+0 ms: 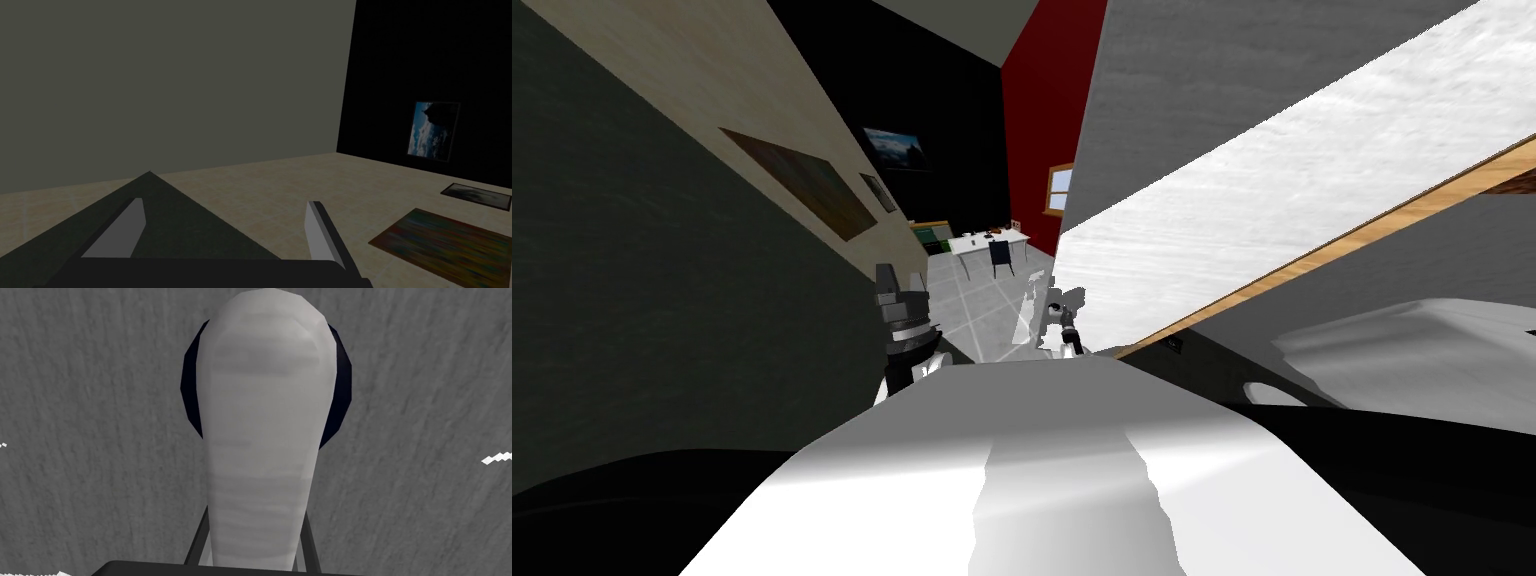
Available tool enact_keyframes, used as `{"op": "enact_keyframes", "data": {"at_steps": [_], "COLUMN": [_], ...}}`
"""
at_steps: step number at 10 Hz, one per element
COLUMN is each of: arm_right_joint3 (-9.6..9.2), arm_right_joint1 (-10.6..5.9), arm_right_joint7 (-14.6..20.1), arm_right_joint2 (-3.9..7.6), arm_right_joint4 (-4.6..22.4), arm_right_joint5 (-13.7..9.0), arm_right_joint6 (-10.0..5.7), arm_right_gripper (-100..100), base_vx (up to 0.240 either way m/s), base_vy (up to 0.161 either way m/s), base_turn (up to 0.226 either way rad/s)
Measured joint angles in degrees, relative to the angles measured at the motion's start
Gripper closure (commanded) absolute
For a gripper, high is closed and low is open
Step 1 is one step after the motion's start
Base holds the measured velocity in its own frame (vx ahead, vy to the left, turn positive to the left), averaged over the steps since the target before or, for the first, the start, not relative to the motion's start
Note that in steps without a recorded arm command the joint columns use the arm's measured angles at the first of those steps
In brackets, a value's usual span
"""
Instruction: Push the door open
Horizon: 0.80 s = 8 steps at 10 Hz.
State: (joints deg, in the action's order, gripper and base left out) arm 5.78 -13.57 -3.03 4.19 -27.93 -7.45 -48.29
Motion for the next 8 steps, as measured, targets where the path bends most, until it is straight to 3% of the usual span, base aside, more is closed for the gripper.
{"op": "enact_keyframes", "data": {"at_steps": [1,3,5,8], "arm_right_joint3": [0.65,1.11,0.97,2.6], "arm_right_joint1": [-1.95,-1.52,0.06,-0.56], "arm_right_joint7": [-0.37,-0.88,-1.16,-3.11], "arm_right_joint2": [0.1,0.21,-0.07,-1.14], "arm_right_joint4": [3.62,2.29,-1.38,0.75], "arm_right_joint5": [-0.42,-0.63,-0.52,-1.5], "arm_right_joint6": [-2.06,-1.41,0.07,-0.87], "arm_right_gripper": [100,100,100,100], "base_vx": [0.137,0.032,0.044,0.174], "base_vy": [0.022,0.004,-0.002,0.048], "base_turn": [-0.028,-0.004,-0.059,-0.094]}}
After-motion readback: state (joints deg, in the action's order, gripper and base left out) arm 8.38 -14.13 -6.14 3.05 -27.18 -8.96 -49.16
